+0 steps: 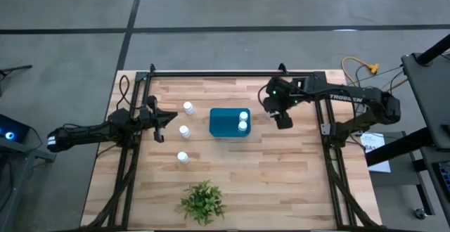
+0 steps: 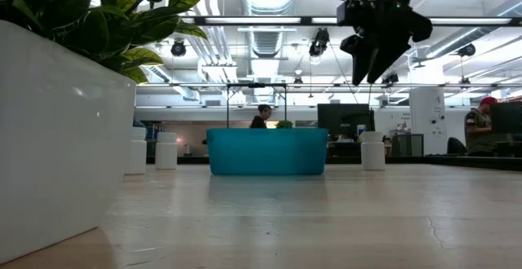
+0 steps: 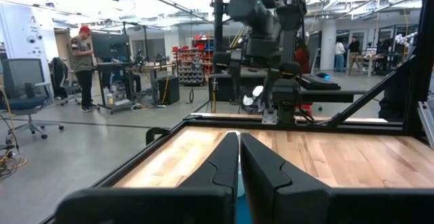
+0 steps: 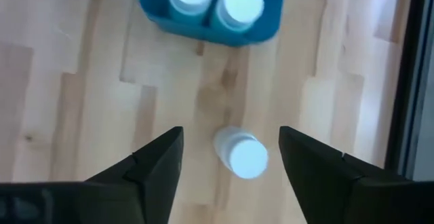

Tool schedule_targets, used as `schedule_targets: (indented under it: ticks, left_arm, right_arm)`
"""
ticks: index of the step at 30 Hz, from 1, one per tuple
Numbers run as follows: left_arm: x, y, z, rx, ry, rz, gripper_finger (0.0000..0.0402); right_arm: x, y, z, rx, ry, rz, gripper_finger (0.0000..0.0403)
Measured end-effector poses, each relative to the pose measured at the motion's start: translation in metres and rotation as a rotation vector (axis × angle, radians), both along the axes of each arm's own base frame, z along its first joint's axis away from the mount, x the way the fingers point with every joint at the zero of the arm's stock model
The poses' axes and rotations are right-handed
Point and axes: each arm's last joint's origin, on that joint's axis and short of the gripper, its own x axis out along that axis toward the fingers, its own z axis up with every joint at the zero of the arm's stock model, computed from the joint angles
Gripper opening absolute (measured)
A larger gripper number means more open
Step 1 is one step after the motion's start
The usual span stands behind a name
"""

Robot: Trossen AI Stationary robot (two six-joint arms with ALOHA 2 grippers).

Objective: Pick and place pill bottles into a basket
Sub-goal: Put the white medicine bottle into the blue bin

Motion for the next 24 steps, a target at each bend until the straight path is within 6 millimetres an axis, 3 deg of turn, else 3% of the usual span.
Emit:
schedule_targets:
  ticks: [11,24]
  left_arm:
    - [0.0,0.0,0.0,0.0,-0.002,0.0,0.0]
    - [0.0,0.0,0.0,-0.007,-0.002,-0.001,0.0]
  right_arm:
    - [-0.003,-0.033,-0.014,0.007,0.056,-0.062,0.0263]
    - [0.001,-0.042,-0.033,0.091,0.103,-0.032,0.0249]
